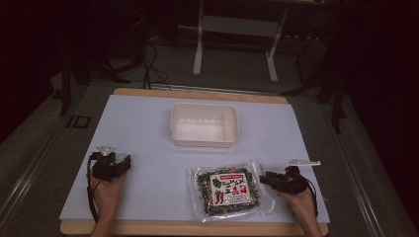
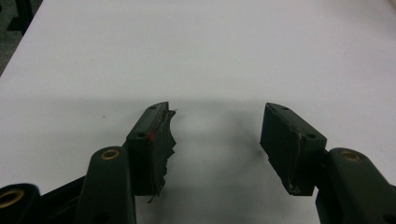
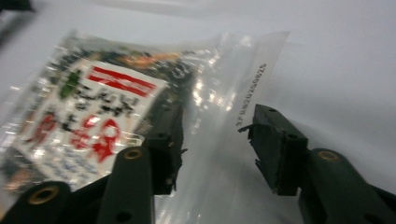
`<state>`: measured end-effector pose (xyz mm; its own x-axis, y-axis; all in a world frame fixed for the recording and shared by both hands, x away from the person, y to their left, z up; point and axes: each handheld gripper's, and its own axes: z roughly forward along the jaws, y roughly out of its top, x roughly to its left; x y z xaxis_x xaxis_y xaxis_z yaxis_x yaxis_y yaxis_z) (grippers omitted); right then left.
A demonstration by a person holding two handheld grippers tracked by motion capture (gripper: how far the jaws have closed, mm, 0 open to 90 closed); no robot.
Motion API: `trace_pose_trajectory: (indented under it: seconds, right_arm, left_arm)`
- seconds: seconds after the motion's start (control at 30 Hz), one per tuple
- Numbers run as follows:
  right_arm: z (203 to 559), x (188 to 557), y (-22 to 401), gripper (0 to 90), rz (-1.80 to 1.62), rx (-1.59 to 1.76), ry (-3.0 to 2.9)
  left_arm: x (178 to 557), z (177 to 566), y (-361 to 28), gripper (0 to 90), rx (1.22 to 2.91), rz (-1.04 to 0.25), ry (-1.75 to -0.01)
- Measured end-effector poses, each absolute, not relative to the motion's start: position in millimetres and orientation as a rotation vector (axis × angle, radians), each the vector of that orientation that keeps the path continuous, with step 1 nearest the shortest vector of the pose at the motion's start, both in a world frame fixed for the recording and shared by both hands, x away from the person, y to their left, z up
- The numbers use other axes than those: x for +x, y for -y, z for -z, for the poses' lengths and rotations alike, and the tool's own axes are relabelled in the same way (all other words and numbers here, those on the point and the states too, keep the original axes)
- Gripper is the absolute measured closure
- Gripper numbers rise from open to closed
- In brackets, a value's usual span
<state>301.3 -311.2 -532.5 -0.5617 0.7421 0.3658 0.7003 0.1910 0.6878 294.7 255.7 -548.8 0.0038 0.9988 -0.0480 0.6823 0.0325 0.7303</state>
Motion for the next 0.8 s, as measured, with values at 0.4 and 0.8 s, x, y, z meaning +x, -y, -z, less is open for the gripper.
trace_pose_trajectory:
  seconds: [0.4, 0.8]
  right_arm:
    - [536.2, 301.7, 296.7, 72.1, -1.258, 1.376, -2.532]
    - [537.9, 303.1, 294.0, 76.9, -1.248, 1.441, -2.57]
  left_arm:
    - [295.0, 549.0, -255.6, 42.5, 1.709, -0.703, -1.743]
    - [295.5, 549.6, -251.8, 42.2, 1.738, -0.727, -1.737]
